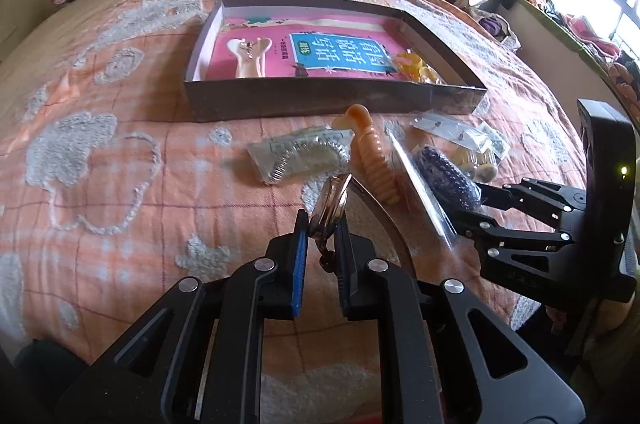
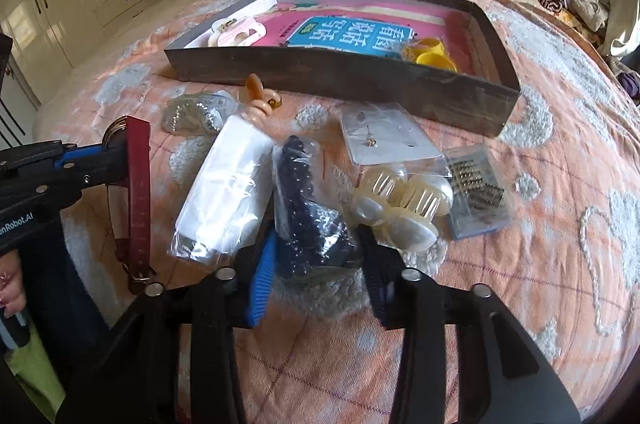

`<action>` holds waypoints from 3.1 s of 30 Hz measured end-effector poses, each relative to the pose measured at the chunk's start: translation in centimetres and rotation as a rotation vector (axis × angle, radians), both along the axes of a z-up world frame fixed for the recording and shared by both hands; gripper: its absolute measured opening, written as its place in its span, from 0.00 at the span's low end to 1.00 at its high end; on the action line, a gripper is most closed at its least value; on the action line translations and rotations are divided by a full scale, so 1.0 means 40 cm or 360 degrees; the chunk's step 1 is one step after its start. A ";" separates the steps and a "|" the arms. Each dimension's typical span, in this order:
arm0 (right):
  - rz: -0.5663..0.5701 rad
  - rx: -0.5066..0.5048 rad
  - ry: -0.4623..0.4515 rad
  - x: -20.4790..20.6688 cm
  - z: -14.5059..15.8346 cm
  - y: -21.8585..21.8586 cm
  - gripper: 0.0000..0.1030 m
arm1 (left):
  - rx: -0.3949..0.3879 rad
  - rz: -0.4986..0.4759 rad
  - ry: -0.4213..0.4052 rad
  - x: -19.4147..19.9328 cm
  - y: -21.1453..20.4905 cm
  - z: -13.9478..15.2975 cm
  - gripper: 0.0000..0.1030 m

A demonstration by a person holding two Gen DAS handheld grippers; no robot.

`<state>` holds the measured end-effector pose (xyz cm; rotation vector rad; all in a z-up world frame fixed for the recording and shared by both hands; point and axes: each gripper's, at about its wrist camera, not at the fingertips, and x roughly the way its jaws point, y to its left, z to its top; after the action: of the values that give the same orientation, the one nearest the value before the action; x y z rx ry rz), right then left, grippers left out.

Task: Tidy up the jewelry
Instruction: 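Grasp the brown watch with the left tool while the right tool grasps the bagged bead bracelet, then carry the watch and bead bracelet into the box and open both tools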

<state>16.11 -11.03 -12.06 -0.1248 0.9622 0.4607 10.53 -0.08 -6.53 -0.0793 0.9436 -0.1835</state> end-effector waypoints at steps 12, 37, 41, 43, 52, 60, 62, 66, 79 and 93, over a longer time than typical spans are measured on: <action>-0.0012 0.0284 -0.0043 -0.053 0.120 -0.058 0.33 | -0.0025 0.0036 -0.0074 0.005 0.034 0.056 0.06; -0.0091 0.0342 -0.0343 0.012 0.318 -0.089 0.33 | -0.0027 0.0029 -0.0206 0.121 0.048 0.180 0.06; -0.0131 0.0339 -0.0364 0.030 0.331 -0.102 0.33 | -0.0035 0.0001 -0.0232 0.143 0.036 0.194 0.06; -0.0157 0.0330 -0.0370 0.042 0.334 -0.110 0.33 | -0.0046 -0.0010 -0.0237 0.157 0.029 0.197 0.06; -0.0245 0.0354 -0.0410 0.108 0.352 -0.143 0.33 | -0.0048 -0.0052 -0.0245 0.229 -0.001 0.207 0.06; -0.0302 0.0358 -0.0388 0.184 0.342 -0.157 0.33 | -0.0051 -0.0038 -0.0228 0.287 -0.012 0.203 0.06; -0.0317 0.0329 -0.0390 0.201 0.337 -0.157 0.33 | -0.0046 -0.0036 -0.0219 0.301 -0.016 0.200 0.06; -0.0347 0.0317 -0.0367 0.234 0.318 -0.167 0.33 | -0.0032 -0.0033 -0.0192 0.324 -0.028 0.188 0.06; -0.0397 0.0205 -0.0222 0.320 0.206 -0.187 0.33 | -0.0007 -0.0002 -0.0046 0.411 -0.044 0.097 0.06; -0.0411 0.0202 -0.0108 0.364 0.114 -0.177 0.33 | 0.0037 0.0065 0.0066 0.454 -0.057 0.012 0.06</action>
<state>30.69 -18.12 -7.49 0.0977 0.8660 0.2765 28.67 -2.36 -6.06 -0.0810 0.9847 -0.1337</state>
